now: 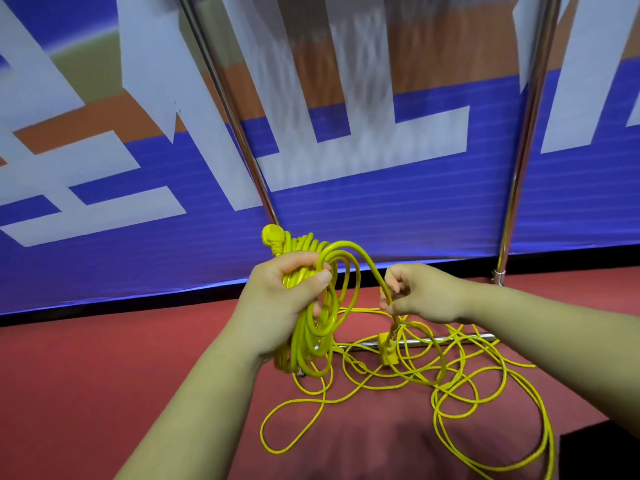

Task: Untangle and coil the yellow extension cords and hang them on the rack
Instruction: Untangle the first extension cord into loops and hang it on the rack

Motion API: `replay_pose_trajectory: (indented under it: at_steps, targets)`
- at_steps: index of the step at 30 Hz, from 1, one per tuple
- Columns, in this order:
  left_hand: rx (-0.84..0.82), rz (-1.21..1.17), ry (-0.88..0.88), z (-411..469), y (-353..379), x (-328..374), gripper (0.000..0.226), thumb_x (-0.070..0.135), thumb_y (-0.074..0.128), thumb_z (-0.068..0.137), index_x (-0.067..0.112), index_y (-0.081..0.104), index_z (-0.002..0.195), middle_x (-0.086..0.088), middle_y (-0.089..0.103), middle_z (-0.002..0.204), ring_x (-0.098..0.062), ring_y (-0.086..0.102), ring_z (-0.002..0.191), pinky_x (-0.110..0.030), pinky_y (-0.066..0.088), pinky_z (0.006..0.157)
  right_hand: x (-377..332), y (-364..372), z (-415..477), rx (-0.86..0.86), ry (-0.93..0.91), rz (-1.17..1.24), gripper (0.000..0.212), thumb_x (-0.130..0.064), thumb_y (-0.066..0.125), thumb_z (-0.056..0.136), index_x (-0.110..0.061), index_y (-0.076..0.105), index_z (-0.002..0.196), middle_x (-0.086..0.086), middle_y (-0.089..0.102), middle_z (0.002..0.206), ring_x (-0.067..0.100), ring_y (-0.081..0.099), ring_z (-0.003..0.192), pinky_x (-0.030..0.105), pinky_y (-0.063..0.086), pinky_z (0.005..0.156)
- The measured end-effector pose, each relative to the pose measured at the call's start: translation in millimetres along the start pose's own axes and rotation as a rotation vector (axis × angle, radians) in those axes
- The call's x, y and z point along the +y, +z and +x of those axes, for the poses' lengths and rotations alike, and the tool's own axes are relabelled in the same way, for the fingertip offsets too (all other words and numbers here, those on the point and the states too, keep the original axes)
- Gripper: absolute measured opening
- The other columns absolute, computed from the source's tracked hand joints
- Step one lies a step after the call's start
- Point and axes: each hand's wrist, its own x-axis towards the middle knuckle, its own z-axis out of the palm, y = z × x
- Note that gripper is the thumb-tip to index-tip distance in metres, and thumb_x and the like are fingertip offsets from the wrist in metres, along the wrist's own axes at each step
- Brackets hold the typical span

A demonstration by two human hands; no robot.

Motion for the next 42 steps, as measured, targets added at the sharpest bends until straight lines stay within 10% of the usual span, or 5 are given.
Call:
replay_pose_trajectory:
  at_steps: [7,20,33,42]
  targets:
    - [0.055,-0.178,0.022,-0.2,-21.2,-0.1,0.012,0.016,0.071,0.083,0.011,0.067,0.093,-0.005,0.056,0.068,-0.02,0.049,0.05,-0.028,0.047,0.051,49.8,24.6,12.4,-0.098,0.213,-0.259,0.042,0.0,0.075,0.08,-0.018,0.038,0.07,-0.007,0.05,0.062,-0.005,0.043,0.04,0.012,0.031,0.046]
    - [0.15,-0.073,-0.394,1.1,-36.1,-77.9,0.007,0.006,0.07,0.091,0.008,0.069,0.098,-0.009,0.057,0.064,-0.014,0.053,0.044,-0.025,0.049,0.045,92.8,45.3,8.0,-0.061,0.334,-0.55,0.034,-0.005,0.072,0.078,-0.022,0.044,0.069,-0.003,0.057,0.065,0.02,0.055,0.063,0.034,0.046,0.059]
    - [0.223,-0.157,-0.539,5.8,-34.8,-104.1,0.021,0.002,0.069,0.09,0.013,0.072,0.108,-0.01,0.061,0.065,-0.013,0.055,0.043,-0.026,0.051,0.044,87.6,36.7,3.0,-0.027,0.38,-0.257,0.032,-0.007,0.078,0.082,-0.018,0.051,0.07,-0.009,0.053,0.053,0.003,0.042,0.043,0.021,0.036,0.047]
    - [0.575,-0.308,-0.383,15.0,-55.7,-102.2,0.034,0.002,0.07,0.09,0.019,0.069,0.119,-0.008,0.066,0.071,-0.013,0.057,0.048,-0.025,0.052,0.049,37.3,17.7,13.0,0.113,0.277,0.216,0.017,-0.003,0.067,0.091,-0.011,0.056,0.08,0.008,0.059,0.065,0.017,0.051,0.057,0.026,0.043,0.052]
